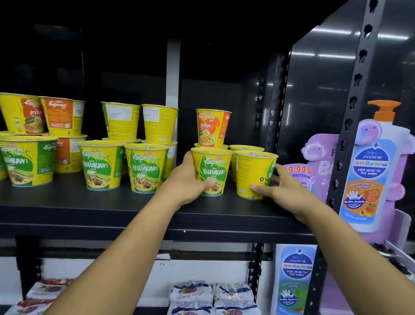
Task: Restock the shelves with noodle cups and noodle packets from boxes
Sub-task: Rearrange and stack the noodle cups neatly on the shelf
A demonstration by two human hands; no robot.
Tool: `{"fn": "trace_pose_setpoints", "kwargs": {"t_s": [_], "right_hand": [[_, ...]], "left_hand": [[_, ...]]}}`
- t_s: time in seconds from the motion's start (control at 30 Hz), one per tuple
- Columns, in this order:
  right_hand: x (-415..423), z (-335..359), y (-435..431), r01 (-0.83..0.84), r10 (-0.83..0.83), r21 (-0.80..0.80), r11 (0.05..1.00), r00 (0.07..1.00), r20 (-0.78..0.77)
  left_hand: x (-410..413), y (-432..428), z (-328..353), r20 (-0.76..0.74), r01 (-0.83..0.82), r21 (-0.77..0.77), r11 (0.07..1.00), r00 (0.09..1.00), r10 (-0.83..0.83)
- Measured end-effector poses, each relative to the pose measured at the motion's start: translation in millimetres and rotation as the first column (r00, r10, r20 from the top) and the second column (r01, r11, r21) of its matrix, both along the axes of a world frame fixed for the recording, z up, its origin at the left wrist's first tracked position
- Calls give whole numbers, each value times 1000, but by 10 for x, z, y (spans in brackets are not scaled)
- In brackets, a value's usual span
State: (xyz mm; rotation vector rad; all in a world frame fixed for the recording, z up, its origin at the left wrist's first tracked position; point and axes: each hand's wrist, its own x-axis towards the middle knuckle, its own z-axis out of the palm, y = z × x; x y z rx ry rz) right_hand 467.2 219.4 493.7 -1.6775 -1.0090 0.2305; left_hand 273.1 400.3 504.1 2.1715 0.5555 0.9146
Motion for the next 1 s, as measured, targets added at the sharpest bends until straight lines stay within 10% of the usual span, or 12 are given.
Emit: {"fn": "trace_pose_setpoints", "kwargs": {"t_s": [1.0], "right_hand": [[-36, 12, 2, 40, -37, -51, 998, 998, 58]], "left_hand": [[-15, -28, 19, -130, -14, -25, 1000, 991, 11]]}}
